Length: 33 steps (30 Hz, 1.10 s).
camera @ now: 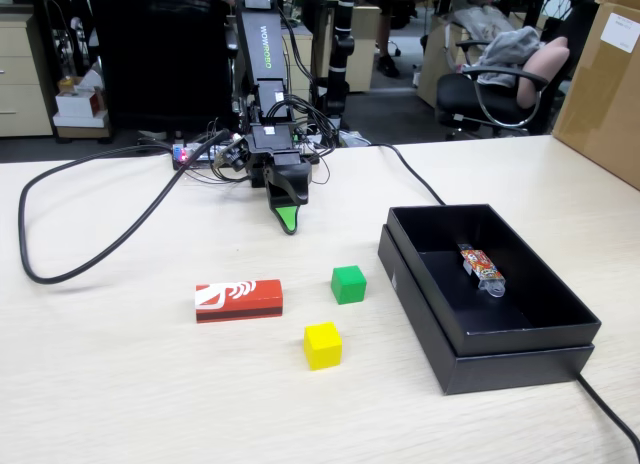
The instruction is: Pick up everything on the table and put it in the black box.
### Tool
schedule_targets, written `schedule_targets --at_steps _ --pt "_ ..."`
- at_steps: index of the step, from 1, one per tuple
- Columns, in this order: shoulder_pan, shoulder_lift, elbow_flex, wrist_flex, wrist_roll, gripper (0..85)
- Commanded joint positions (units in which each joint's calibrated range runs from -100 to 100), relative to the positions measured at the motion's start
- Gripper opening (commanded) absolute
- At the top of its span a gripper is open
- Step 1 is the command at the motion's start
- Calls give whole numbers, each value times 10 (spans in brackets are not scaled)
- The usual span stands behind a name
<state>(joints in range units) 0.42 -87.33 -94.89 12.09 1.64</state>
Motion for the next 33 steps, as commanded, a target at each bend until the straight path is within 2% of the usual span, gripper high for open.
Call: schedule_targets --at_steps 1,33 --pt "0 1 -6 -10 -1 488" --pt "-4 -2 -5 -10 -1 496"
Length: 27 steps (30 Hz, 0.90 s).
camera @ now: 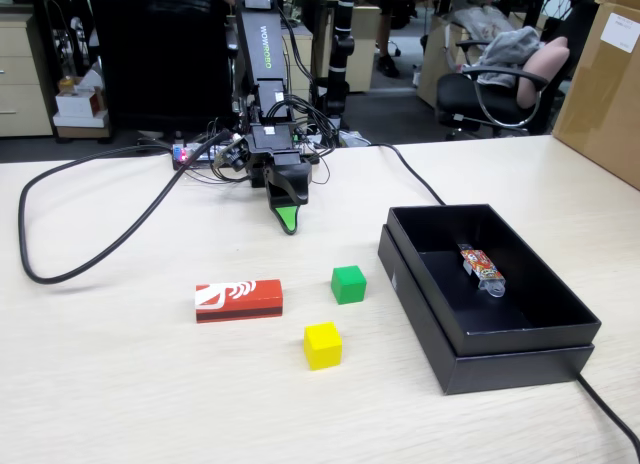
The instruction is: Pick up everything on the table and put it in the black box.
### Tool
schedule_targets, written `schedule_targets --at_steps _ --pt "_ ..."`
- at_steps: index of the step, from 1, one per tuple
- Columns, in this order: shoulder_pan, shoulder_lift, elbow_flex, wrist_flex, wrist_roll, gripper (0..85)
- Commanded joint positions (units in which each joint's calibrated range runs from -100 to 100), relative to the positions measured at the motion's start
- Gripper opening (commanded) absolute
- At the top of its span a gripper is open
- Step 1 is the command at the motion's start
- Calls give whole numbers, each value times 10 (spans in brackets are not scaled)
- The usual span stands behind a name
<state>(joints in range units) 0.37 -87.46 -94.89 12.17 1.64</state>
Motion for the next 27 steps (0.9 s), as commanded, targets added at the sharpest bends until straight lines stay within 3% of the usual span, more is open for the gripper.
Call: schedule_targets --at_steps 1,12,18,27 --pt "-2 -1 -6 -11 -2 497" --pt "13 11 13 -12 12 488" --pt "3 39 258 -363 20 485" --pt "25 237 648 -650 46 484"
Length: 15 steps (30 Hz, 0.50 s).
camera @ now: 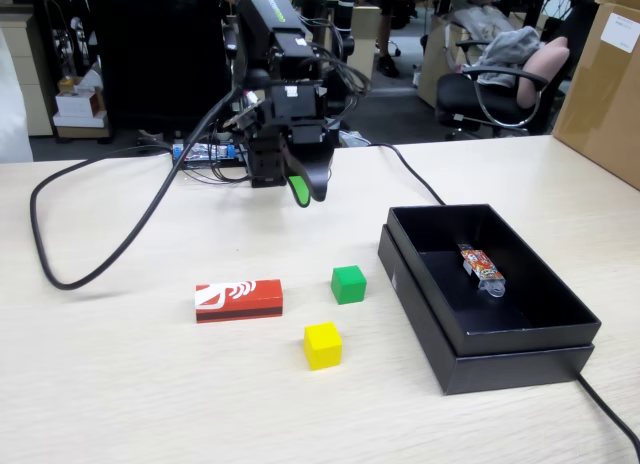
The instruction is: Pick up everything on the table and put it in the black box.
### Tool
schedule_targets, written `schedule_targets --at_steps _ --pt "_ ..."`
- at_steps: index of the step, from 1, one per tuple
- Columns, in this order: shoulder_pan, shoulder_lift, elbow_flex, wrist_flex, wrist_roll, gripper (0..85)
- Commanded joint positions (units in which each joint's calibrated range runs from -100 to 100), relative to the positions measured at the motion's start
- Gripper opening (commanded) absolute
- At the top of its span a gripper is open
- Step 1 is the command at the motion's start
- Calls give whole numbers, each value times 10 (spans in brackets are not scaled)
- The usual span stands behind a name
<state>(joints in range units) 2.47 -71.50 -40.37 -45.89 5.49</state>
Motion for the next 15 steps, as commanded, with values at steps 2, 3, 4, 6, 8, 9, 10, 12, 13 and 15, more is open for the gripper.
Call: schedule_targets --at_steps 2,3,4,6,8,9,10,12,13,15 --pt "4 163 175 -106 11 484" --pt "3 210 215 -117 11 484" --pt "1 251 251 -129 11 481" --pt "-1 323 322 -151 12 477" --pt "-3 384 376 -163 11 477" --pt "-3 414 396 -164 11 476" --pt "-2 444 413 -164 11 476" --pt "3 508 436 -164 11 477" --pt "5 523 437 -164 11 477" --pt "10 546 439 -164 12 477"
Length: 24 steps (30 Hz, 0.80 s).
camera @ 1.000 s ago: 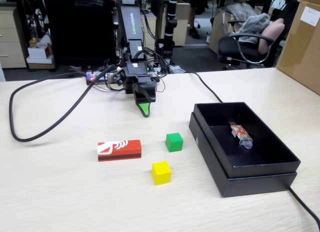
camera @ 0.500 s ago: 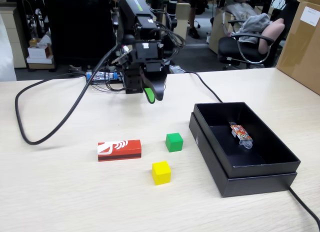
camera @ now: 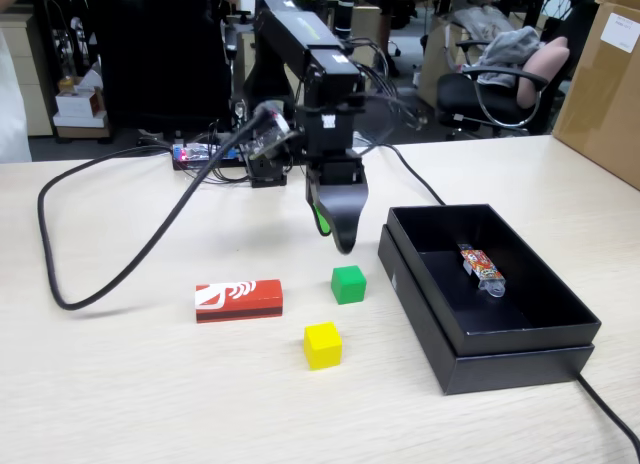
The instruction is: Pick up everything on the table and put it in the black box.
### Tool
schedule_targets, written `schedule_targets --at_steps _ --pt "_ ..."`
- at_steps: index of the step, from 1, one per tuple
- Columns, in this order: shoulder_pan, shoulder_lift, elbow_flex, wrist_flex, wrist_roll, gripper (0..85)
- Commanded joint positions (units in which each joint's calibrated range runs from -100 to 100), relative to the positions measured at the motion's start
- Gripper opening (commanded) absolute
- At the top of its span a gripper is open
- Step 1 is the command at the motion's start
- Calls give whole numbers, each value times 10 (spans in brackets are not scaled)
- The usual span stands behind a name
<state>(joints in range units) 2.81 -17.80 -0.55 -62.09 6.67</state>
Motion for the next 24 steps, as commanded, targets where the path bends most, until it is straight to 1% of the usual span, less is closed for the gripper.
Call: schedule_targets --at_steps 1,12,15,20,21,24 --pt "9 21 41 -2 0 477" --pt "11 176 142 -1 2 473" --pt "13 206 157 -1 2 459" --pt "13 227 161 -1 2 372" --pt "12 230 161 -1 2 306" --pt "12 232 162 -1 2 181"
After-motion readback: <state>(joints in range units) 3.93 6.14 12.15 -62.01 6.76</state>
